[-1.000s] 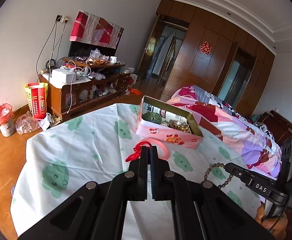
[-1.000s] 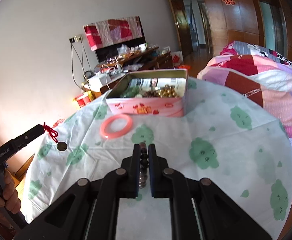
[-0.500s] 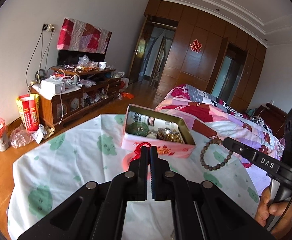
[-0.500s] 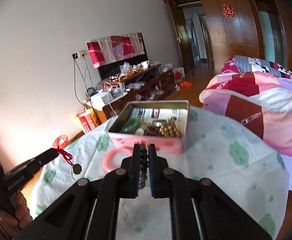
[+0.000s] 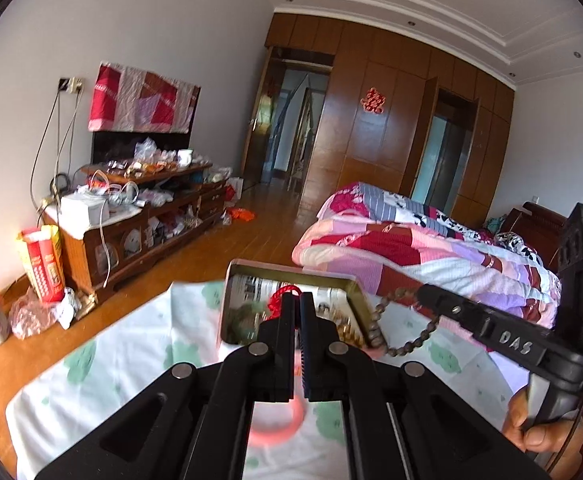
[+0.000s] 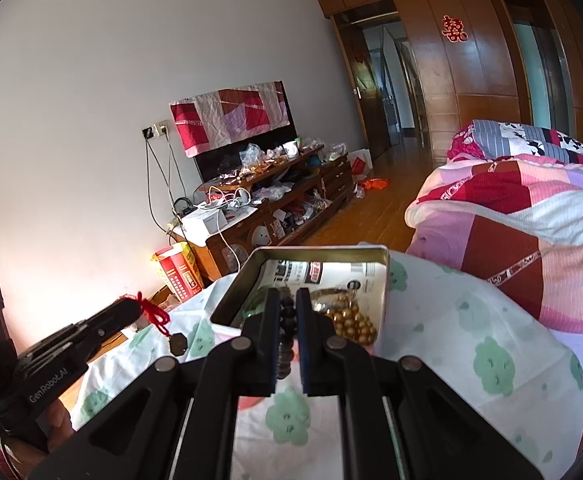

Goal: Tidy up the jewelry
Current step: 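Carry both held items over the tin and open both tools, then move both tools back from the tin toward the remaining items on the table, then grasp the small silver ring with the right tool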

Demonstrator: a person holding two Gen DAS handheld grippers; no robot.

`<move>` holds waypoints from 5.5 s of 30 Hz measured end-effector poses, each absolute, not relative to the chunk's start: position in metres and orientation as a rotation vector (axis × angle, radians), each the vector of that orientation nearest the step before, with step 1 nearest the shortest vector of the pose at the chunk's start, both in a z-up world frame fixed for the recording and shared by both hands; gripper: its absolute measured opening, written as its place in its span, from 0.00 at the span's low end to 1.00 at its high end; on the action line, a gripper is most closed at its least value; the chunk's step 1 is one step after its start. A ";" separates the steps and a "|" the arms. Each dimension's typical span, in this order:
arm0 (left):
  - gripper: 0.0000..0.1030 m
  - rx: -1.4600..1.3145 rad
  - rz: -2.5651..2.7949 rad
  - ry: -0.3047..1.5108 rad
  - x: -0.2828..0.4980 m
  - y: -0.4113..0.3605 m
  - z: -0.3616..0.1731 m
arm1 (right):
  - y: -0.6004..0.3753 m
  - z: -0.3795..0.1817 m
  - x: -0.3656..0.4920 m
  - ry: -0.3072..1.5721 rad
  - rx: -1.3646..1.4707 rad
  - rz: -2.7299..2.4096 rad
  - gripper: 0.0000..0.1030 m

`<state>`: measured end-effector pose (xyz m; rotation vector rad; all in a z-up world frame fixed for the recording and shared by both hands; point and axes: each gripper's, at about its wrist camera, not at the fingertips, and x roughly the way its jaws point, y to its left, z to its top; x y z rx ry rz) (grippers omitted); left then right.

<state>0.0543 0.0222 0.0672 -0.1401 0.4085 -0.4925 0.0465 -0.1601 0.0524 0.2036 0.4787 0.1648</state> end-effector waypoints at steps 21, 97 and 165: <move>0.01 0.032 -0.465 0.576 0.197 -0.070 0.017 | -0.202 -0.015 0.168 0.593 0.333 0.062 0.10; 0.68 -0.122 -0.168 0.835 0.016 0.070 -0.032 | -0.109 -0.036 -0.022 0.845 0.115 0.239 0.50; 0.68 -0.066 -0.302 0.867 0.069 0.031 -0.028 | -0.149 -0.049 0.050 0.808 0.131 0.093 0.23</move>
